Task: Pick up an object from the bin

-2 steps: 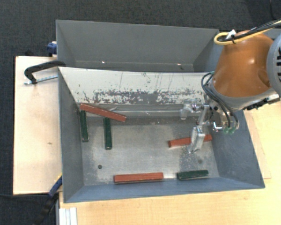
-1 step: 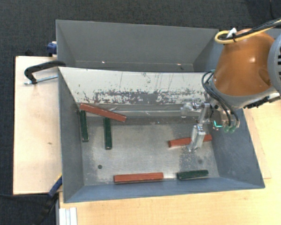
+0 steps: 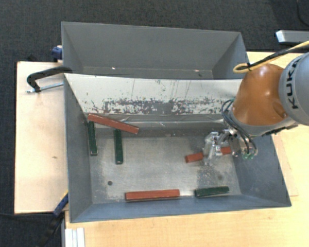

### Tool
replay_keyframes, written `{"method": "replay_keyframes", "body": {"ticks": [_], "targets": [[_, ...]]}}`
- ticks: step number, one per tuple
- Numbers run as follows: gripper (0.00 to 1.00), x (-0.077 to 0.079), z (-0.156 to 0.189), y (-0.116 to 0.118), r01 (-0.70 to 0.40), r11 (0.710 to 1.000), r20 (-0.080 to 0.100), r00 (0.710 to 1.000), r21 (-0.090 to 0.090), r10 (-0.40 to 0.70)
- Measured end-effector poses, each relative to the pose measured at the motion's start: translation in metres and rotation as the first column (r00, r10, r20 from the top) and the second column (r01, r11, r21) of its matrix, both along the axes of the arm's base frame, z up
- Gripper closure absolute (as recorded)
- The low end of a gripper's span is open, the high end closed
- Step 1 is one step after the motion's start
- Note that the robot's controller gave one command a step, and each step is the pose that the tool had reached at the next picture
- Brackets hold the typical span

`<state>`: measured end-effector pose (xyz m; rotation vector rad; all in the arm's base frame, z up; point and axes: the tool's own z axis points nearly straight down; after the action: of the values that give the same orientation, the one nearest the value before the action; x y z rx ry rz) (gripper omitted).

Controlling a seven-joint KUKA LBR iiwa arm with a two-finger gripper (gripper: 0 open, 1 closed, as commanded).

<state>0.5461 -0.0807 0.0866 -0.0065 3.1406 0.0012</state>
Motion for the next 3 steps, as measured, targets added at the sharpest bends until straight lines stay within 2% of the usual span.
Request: {"method": "replay_keyframes", "body": {"ticks": [1, 2, 3], "targets": [[0.0, 0.0001, 0.0, 0.0002, -0.001, 1.0, 0.0, 1.0, 0.0, 0.001], [1.0, 0.0001, 0.0, 0.0003, -0.001, 1.0, 0.0, 1.0, 0.0, 0.001], [0.0, 0.0001, 0.0, 0.0004, -0.001, 1.0, 0.0, 1.0, 0.0, 0.001]]}}
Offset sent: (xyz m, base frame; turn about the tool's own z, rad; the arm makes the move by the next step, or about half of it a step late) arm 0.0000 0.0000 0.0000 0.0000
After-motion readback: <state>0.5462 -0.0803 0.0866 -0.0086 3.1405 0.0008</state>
